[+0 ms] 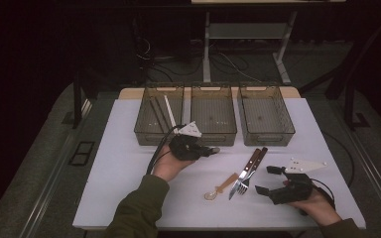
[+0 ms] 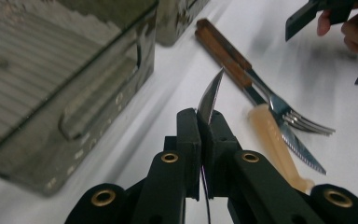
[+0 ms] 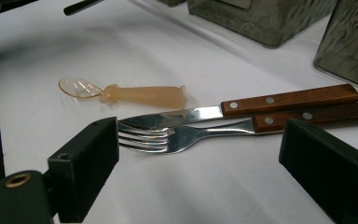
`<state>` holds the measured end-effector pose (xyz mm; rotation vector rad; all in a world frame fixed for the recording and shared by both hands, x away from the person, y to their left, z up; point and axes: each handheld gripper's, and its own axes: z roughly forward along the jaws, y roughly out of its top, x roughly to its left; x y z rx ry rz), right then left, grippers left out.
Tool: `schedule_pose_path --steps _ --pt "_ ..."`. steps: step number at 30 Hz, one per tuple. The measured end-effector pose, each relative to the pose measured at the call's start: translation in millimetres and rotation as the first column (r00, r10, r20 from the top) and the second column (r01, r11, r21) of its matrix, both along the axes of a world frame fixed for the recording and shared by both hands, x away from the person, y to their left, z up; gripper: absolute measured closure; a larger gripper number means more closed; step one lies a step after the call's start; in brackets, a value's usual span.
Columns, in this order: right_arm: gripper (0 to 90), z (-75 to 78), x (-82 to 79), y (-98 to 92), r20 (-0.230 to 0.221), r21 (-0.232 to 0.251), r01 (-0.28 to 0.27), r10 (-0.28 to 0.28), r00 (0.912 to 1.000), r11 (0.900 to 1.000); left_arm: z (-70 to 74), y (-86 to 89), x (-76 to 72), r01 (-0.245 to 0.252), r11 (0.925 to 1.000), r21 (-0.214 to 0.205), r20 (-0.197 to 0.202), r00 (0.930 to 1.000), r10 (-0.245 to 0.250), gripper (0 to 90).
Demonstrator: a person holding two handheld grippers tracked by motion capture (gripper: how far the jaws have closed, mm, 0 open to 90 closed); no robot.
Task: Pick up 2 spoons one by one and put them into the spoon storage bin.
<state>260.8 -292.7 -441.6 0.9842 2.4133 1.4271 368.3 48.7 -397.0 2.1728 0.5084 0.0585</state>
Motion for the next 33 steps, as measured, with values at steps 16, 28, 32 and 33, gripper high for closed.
schedule_pose_path --steps 16,28,32,33 --pt "11.8 0.7 0.5 -4.7 0.0 0.005 0.033 -0.033 0.9994 0.9994 32.0 -13.8 35.2 -0.009 0.999 -0.044 0.003 0.9999 0.01 85.7" --pt "11.8 0.6 0.4 -5.0 -0.003 0.009 0.034 -0.034 0.9994 0.9994 65.9 -34.7 73.5 -0.045 0.998 -0.043 0.053 0.9975 0.048 85.7" --pt "11.8 0.6 0.3 -4.8 -0.004 0.014 0.032 -0.032 0.9995 0.9994 74.1 -40.7 89.1 -0.065 0.996 -0.061 0.071 0.9951 0.069 85.7" --pt "11.8 0.5 0.4 -4.9 -0.003 0.014 0.032 -0.032 0.9995 0.9994 75.2 -42.5 92.6 -0.07 0.9955 -0.064 0.076 0.9943 0.075 85.7"
